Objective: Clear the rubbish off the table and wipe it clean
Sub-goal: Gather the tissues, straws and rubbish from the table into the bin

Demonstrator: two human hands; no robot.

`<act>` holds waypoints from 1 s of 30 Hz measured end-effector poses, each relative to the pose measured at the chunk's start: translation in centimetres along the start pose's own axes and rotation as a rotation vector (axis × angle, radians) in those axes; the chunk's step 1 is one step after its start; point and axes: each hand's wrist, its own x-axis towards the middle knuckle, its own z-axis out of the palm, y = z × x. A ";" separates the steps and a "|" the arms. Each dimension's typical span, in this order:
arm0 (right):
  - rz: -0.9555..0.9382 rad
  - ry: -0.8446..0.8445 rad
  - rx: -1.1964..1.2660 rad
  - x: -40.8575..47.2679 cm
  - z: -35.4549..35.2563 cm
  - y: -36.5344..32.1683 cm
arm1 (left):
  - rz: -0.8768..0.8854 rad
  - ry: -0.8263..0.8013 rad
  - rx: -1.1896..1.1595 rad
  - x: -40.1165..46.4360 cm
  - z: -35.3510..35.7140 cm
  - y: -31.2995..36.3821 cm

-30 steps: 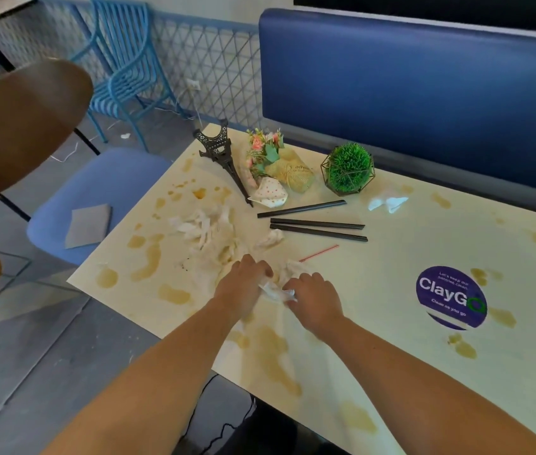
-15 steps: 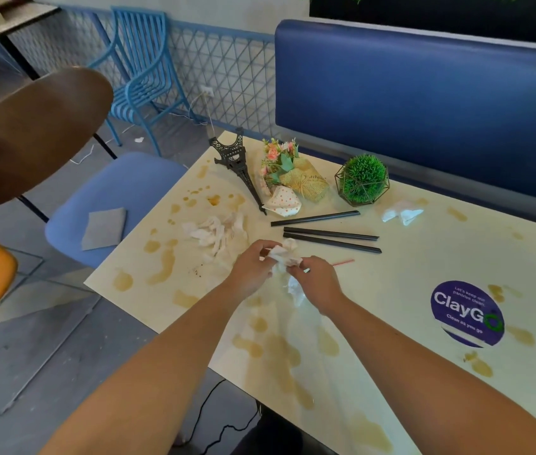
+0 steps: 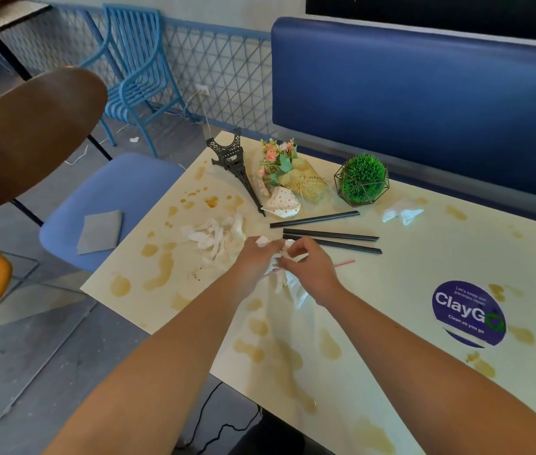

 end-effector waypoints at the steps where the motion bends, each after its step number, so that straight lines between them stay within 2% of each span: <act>1: 0.023 -0.029 0.024 0.1 -0.1 0.0 | -0.015 0.007 -0.007 0.1 0.1 0.1; 5: 0.061 -0.072 0.100 0.8 -1.0 0.0 | -0.079 0.009 -0.066 0.5 0.5 0.1; 10: 0.047 0.049 0.104 1.5 -2.0 0.2 | -0.198 -0.039 0.042 0.1 1.5 0.4; 13: 0.014 0.066 0.030 2.0 -2.4 0.6 | -0.145 -0.071 0.115 0.6 1.6 0.7; 16: 0.011 0.067 -0.042 2.1 -2.7 1.5 | -0.043 -0.031 0.167 1.1 1.4 0.9; 19: 0.056 -0.037 -0.289 1.8 -2.8 3.0 | -0.014 0.021 0.189 1.5 0.8 1.3; 21: 0.022 -0.133 -0.580 1.4 -2.6 4.1 | -0.017 0.038 0.213 1.6 0.4 1.2; 23: -0.030 -0.166 -0.772 1.0 -2.2 4.7 | -0.004 0.045 0.252 1.5 0.1 1.0; 27: -0.139 -0.127 -0.933 0.7 -1.4 5.8 | 0.029 0.052 0.318 1.5 -0.7 0.5; 30: -0.164 -0.115 -0.881 0.7 -1.2 6.1 | 0.015 0.062 0.303 1.8 -1.1 0.1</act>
